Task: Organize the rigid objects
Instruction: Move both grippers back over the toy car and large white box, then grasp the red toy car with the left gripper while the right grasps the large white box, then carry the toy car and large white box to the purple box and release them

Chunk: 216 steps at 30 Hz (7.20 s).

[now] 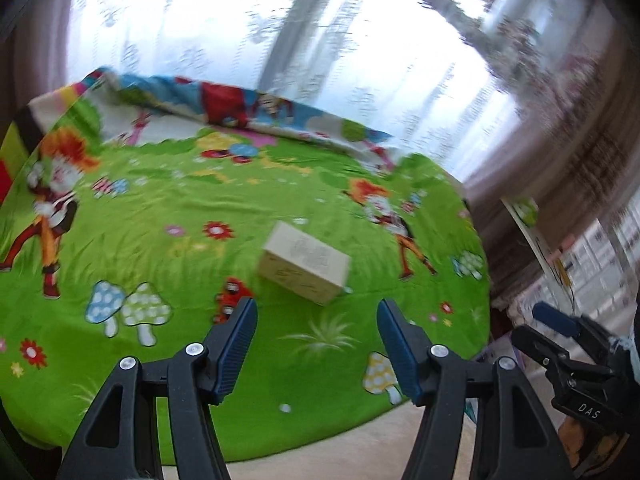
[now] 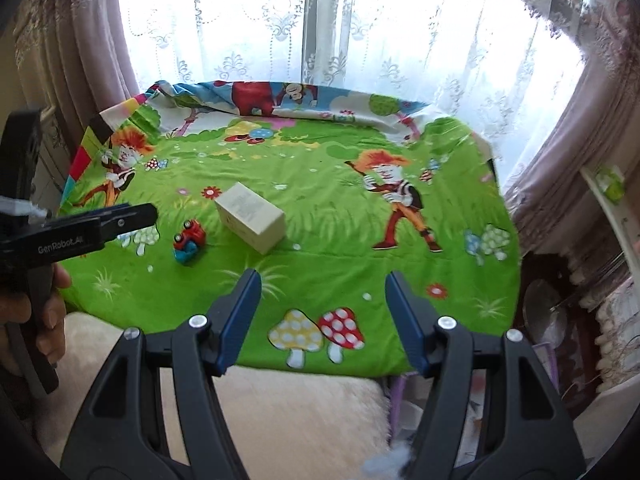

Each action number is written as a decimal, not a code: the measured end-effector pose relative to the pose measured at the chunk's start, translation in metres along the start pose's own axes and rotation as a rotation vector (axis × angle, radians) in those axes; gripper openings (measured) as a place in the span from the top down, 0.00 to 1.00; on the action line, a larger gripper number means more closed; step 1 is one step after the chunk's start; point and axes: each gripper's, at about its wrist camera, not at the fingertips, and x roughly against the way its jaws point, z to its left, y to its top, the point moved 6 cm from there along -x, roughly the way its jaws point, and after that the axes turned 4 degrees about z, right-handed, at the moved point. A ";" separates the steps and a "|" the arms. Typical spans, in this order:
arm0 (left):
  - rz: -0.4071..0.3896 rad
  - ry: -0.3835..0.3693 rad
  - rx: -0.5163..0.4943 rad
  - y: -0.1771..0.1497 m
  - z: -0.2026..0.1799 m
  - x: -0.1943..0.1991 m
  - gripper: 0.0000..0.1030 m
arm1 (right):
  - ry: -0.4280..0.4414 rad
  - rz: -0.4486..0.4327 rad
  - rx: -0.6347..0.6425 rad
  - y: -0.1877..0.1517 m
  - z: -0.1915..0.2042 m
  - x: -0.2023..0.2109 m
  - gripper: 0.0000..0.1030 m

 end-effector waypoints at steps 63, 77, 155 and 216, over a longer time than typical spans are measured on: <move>0.160 0.252 -0.052 0.002 0.092 -0.096 0.57 | 0.142 0.146 0.300 0.060 0.104 -0.203 0.34; 0.180 0.306 -0.132 -0.004 0.084 -0.105 0.73 | 0.131 0.140 0.306 0.056 0.103 -0.207 0.40; 0.228 0.104 -0.464 -0.060 -0.144 -0.073 0.72 | -0.017 0.101 -0.098 -0.051 -0.053 -0.038 0.47; 0.441 -0.115 -0.685 -0.182 -0.320 -0.132 0.72 | -0.346 0.191 -0.583 -0.211 -0.262 0.027 0.46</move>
